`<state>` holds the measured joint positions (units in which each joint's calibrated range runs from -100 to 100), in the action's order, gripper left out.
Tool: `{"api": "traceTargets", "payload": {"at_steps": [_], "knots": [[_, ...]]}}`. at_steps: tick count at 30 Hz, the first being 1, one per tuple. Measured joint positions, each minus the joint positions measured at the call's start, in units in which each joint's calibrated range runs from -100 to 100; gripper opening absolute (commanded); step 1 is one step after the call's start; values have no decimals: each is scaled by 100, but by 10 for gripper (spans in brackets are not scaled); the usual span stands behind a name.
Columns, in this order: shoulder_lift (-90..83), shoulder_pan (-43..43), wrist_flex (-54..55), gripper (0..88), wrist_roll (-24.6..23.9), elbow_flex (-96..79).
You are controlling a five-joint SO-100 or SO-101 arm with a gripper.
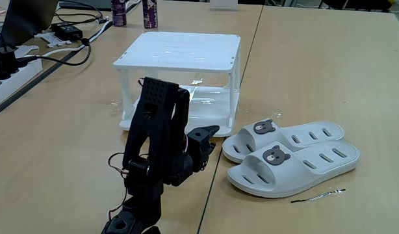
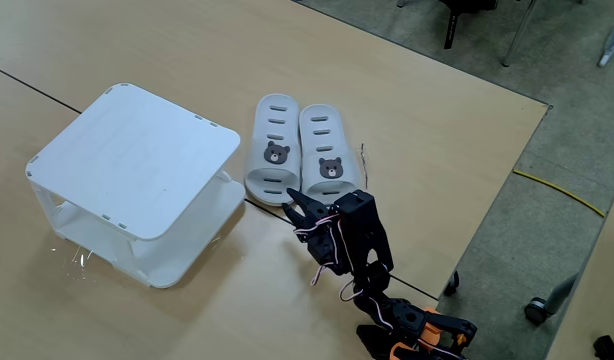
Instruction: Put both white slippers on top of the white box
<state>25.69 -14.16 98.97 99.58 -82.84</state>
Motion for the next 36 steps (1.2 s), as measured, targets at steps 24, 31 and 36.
{"api": "traceTargets", "payload": {"at_steps": [24, 31, 36], "knots": [[1402, 67, -781, 185, 0, 2489], [1402, 75, -1614, 185, 0, 3208], [1402, -97, -2189, 226, 0, 3756]]}}
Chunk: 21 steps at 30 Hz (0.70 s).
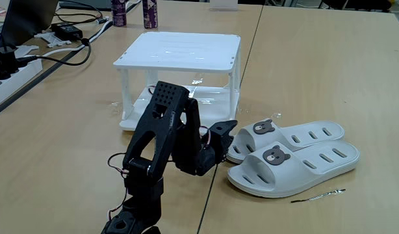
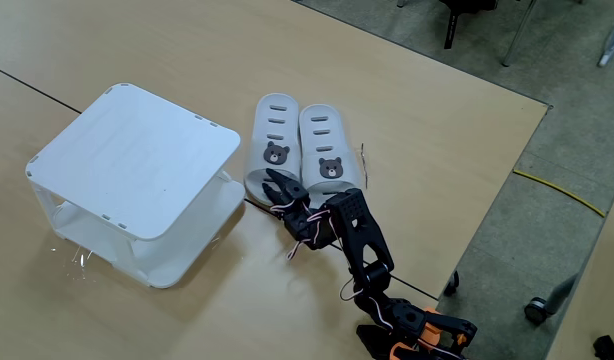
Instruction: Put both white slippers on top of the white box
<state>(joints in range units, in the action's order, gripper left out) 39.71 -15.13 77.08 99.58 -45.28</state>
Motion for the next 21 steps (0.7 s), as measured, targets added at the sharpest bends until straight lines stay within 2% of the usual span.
{"api": "traceTargets", "payload": {"at_steps": [2, 21], "knots": [[8, -120, -206, 250, 0, 171], [190, -577, -2309, 247, 0, 2336]]}}
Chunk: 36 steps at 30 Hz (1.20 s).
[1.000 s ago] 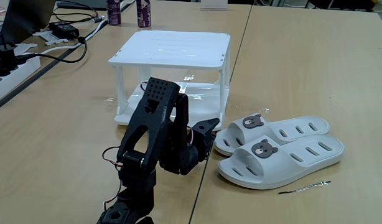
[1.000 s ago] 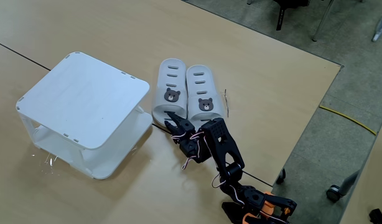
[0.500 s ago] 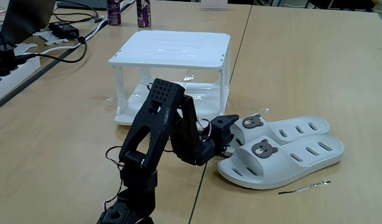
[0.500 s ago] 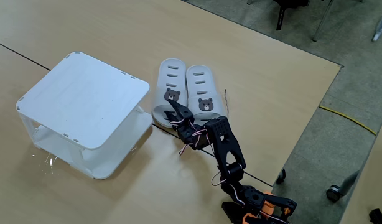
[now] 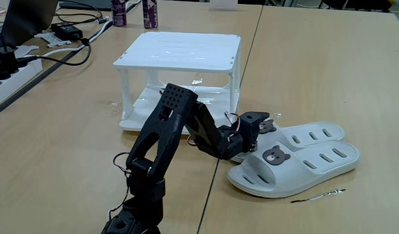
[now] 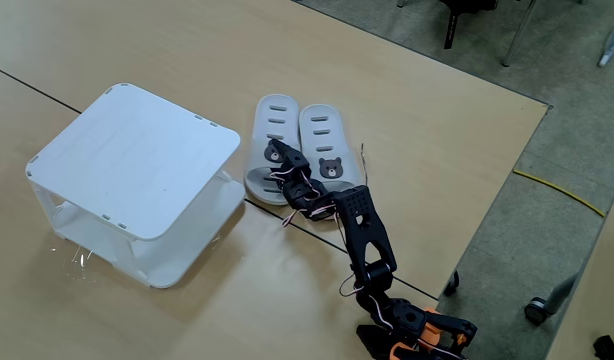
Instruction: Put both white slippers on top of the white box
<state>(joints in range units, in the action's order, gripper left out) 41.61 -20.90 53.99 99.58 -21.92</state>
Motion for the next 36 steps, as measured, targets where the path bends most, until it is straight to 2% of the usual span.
{"api": "traceTargets", "payload": {"at_steps": [10, 11, 13, 14, 24, 27, 32, 36], "knots": [[610, -112, -9, 237, 0, 970], [676, -120, -9, 200, 0, 1078], [784, -120, -9, 23, 0, 1267], [841, -120, -9, 7, 0, 1339], [907, -150, -69, 8, 0, 1384], [668, -165, -670, 8, 0, 1429], [-833, -457, -2541, 8, 0, 1429], [-2062, -787, -3253, 8, 0, 1429]]}}
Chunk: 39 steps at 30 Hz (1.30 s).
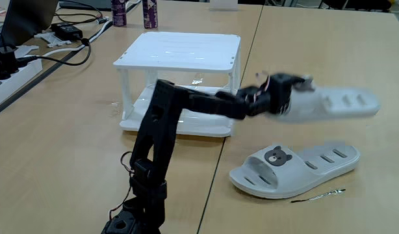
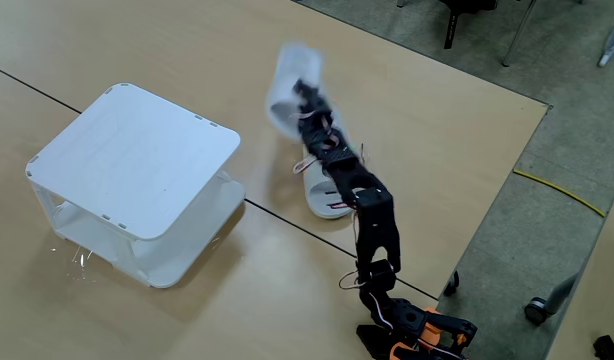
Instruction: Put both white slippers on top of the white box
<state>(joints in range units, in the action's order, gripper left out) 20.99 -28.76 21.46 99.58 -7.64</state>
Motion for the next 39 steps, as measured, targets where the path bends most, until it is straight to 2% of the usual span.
{"api": "traceTargets", "payload": {"at_steps": [11, 18, 24, 27, 36, 39], "knots": [[-2911, -105, -2300, 8, 0, 72], [-3101, -105, -3253, 8, 0, 1330], [-3101, 30, -3270, 8, 0, 1429], [-3101, 607, -3270, 8, 0, 1429], [-3101, 3461, -3270, 8, 0, 1429], [-3101, 4120, -3270, 8, 0, 1429]]}}
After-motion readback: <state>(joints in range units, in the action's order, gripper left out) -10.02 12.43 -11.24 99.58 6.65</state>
